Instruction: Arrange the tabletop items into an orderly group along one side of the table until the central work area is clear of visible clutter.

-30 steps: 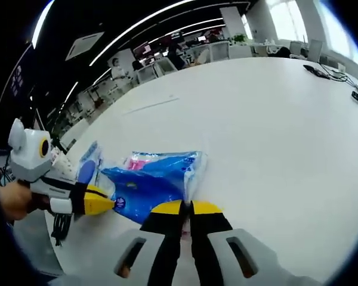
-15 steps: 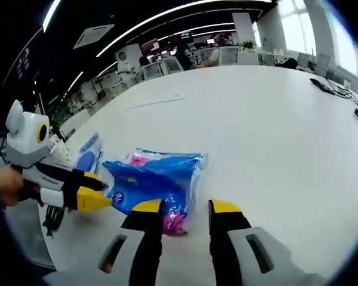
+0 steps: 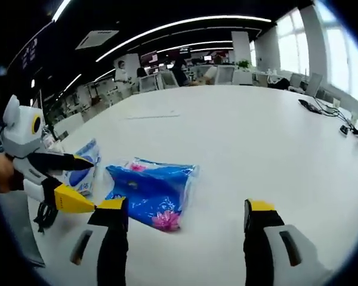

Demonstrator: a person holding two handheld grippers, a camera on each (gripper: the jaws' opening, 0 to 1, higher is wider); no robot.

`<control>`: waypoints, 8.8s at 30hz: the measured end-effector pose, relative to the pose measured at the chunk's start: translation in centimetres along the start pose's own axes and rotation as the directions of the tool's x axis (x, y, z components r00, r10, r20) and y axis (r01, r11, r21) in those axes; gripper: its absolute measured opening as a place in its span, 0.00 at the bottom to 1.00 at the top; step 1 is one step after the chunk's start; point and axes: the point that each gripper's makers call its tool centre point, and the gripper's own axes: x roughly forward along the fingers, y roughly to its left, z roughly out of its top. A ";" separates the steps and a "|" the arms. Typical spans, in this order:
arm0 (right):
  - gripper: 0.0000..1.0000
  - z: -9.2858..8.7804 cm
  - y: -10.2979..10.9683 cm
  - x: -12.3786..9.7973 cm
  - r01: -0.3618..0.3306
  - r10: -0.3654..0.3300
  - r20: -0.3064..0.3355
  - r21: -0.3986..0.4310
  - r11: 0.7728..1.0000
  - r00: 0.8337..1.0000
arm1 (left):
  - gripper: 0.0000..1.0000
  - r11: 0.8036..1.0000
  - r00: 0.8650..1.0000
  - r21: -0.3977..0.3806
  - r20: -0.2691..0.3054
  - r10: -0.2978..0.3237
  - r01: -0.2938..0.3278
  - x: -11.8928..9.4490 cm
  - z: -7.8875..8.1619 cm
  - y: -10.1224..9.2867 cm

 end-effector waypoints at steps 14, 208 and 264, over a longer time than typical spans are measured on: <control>0.88 1.4 1.6 -2.0 0.038 -0.039 0.050 0.018 0.999 0.998 | 0.95 1.000 1.000 0.027 0.027 0.012 -0.013 -3.8 -0.5 1.4; 0.15 11.2 26.1 -4.7 -0.575 0.388 0.454 0.763 0.296 0.802 | 0.00 0.502 0.780 -0.633 0.608 -0.150 0.589 -19.3 4.9 6.2; 0.01 8.5 24.5 -8.0 -0.572 0.477 0.345 0.651 0.500 0.809 | 0.00 0.519 0.776 -0.675 0.629 0.033 0.525 -23.0 3.2 13.1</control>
